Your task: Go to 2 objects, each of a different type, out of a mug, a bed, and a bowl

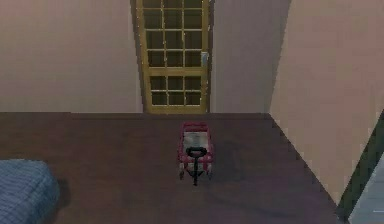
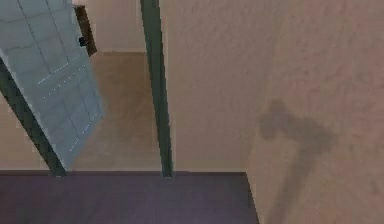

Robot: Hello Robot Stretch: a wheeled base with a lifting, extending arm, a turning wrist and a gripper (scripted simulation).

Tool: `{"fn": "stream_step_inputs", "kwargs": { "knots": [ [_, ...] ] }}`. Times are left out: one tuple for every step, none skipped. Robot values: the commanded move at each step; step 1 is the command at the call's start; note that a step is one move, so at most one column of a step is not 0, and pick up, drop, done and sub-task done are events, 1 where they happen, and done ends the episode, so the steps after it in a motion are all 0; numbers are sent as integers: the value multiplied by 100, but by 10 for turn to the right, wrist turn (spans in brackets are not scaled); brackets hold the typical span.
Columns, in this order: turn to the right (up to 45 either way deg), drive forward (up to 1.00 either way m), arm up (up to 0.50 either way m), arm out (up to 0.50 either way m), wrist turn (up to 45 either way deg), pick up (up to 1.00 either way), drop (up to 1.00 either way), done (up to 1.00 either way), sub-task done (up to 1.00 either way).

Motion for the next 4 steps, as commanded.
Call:
{"fn": "stream_step_inputs", "kwargs": {
  "knots": [
    [-450, 0, 0, 0, 0, 0, 0, 0, 0],
    [-390, 0, 0, 0, 0, 0, 0, 0, 0],
    [0, 100, 0, 0, 0, 0, 0, 0, 0],
    [0, 95, 0, 0, 0, 0, 0, 0, 0]
  ]
}}
